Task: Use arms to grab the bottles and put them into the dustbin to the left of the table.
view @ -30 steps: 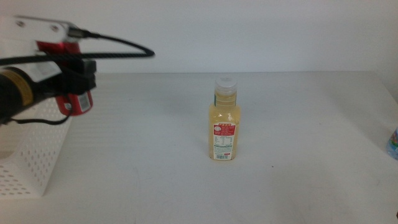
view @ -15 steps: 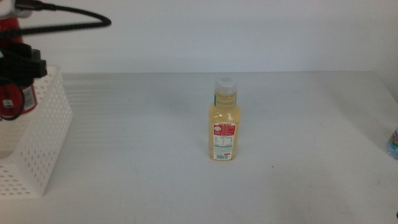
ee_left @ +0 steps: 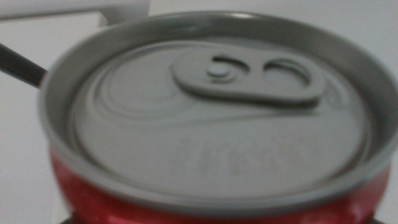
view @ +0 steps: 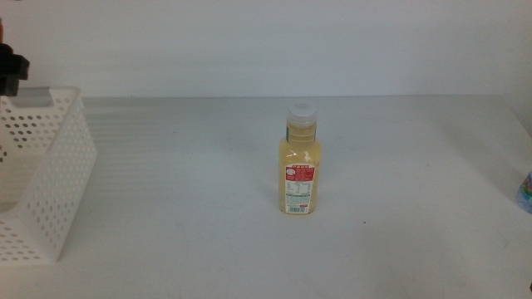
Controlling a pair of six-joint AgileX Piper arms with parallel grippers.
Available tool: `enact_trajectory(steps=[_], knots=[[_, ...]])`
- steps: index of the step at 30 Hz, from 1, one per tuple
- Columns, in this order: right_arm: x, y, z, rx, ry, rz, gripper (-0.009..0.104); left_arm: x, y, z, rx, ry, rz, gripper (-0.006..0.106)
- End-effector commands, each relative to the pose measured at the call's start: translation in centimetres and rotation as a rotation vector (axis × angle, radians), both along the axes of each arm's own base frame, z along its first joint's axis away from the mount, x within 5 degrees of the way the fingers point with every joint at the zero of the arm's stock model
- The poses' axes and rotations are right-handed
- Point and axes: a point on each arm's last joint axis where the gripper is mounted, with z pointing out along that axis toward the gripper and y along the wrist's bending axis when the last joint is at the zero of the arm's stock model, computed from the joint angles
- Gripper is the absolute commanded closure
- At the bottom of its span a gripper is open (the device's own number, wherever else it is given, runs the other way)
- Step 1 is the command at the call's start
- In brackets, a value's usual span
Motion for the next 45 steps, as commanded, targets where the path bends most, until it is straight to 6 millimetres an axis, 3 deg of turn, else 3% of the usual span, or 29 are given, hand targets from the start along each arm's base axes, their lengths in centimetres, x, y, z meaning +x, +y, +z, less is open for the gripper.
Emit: enact_trajectory(steps=[1, 7, 13, 31, 40, 45], knots=[[-0.1, 0.0, 1.1, -0.011, -0.109, 0.002, 0.018, 0.6, 0.6, 2.7, -0.013, -0.086, -0.041, 0.105], [-0.1, 0.0, 1.1, -0.011, -0.109, 0.002, 0.018, 3.0, 3.2, 2.1, -0.116, 0.008, -0.038, 0.105], [-0.1, 0.0, 1.1, -0.011, -0.109, 0.002, 0.018, 4.9, 6.4, -0.5, -0.147, 0.134, 0.033, 0.105], [-0.1, 0.0, 1.1, -0.011, -0.109, 0.002, 0.018, 9.9, 8.5, -10.5, -0.133, 0.406, 0.008, 0.105], [-0.1, 0.0, 1.1, -0.011, -0.109, 0.002, 0.018, 10.9, 9.0, -13.2, -0.12, 0.451, 0.009, 0.104], [-0.1, 0.0, 1.1, -0.011, -0.109, 0.002, 0.018, 11.3, 9.1, -14.3, -0.131, 0.462, 0.011, 0.092]])
